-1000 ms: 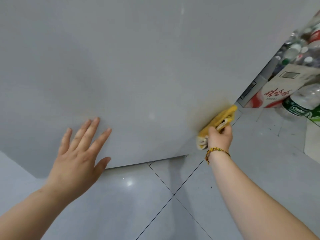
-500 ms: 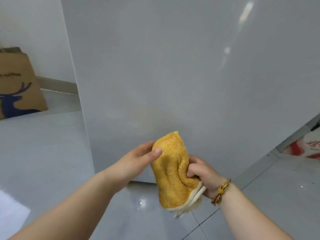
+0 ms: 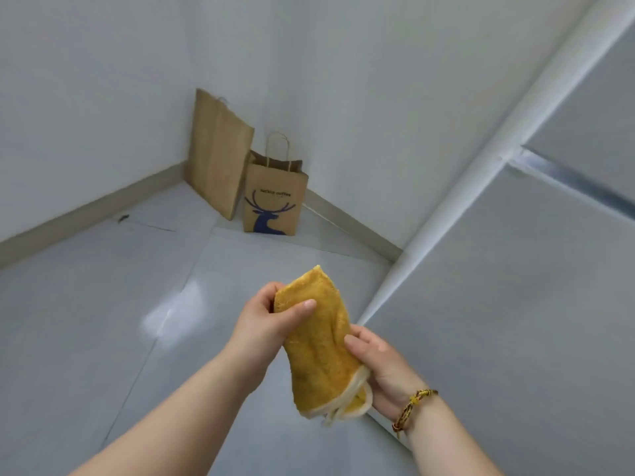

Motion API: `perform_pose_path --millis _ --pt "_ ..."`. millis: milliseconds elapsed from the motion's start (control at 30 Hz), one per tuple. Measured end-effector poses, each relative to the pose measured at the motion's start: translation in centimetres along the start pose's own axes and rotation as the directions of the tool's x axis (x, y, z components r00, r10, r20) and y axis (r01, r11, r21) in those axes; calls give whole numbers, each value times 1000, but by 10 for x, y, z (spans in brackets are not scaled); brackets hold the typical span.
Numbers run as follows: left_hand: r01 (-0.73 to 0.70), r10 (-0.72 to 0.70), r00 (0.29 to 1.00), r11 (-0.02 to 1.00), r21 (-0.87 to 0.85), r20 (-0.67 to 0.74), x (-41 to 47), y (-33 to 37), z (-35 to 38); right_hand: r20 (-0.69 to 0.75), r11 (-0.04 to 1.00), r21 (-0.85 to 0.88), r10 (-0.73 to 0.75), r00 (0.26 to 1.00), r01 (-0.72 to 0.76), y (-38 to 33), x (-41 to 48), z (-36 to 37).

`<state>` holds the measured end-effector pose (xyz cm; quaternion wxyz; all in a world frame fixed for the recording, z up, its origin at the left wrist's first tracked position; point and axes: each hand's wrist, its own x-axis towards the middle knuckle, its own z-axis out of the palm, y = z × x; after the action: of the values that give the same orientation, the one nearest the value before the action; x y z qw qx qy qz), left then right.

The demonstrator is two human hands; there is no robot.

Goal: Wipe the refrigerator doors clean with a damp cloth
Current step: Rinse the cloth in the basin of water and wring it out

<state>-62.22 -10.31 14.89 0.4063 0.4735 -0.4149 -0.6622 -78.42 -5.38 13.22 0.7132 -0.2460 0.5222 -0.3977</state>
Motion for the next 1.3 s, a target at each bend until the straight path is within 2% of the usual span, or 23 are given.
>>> perform_pose_path --millis 133,267,400,533,633,733,900,967,1033,1100,1167,1200,1300 --pt "59 -58 997 998 35 -47 -48 108 -58 131 954 -299 60 990 -18 -80 -22 100" --pt "125 -118 986 991 53 -118 -95 186 -119 270 874 -483 90 959 54 -137 -34 200" --pt "224 -234 968 968 -109 -94 -136 239 -204 407 796 -594 171 897 118 -162 -27 310" --pt "217 -298 906 937 -275 -301 -166 261 -280 424 771 -624 197 884 127 -148 -7 404" --pt "115 -291 828 924 -364 -479 -183 263 -330 360 845 -533 174 917 49 -120 12 457" --pt "-16 -321 738 871 -490 -594 -193 257 -371 328 875 -478 261 908 -79 -81 29 496" --pt "-208 -346 620 793 -573 -704 -214 238 -422 357 792 -565 489 796 -233 -13 54 568" --pt "-257 -381 516 786 -563 -767 -226 219 -443 381 751 -598 574 725 -281 17 67 596" --pt "-302 -409 390 790 -534 -825 -234 202 -467 411 711 -642 634 655 -285 39 80 624" --pt "-299 -440 247 813 -499 -864 -246 175 -493 353 638 -723 672 652 -266 73 91 647" --pt "-226 -474 127 841 -491 -871 -256 144 -519 312 573 -798 655 689 -184 109 105 664" --pt "-187 -481 85 853 -488 -873 -258 127 -531 309 554 -820 637 706 -141 126 110 672" --pt "-158 -485 62 858 -489 -872 -258 65 -570 337 514 -858 574 746 -9 191 137 688"
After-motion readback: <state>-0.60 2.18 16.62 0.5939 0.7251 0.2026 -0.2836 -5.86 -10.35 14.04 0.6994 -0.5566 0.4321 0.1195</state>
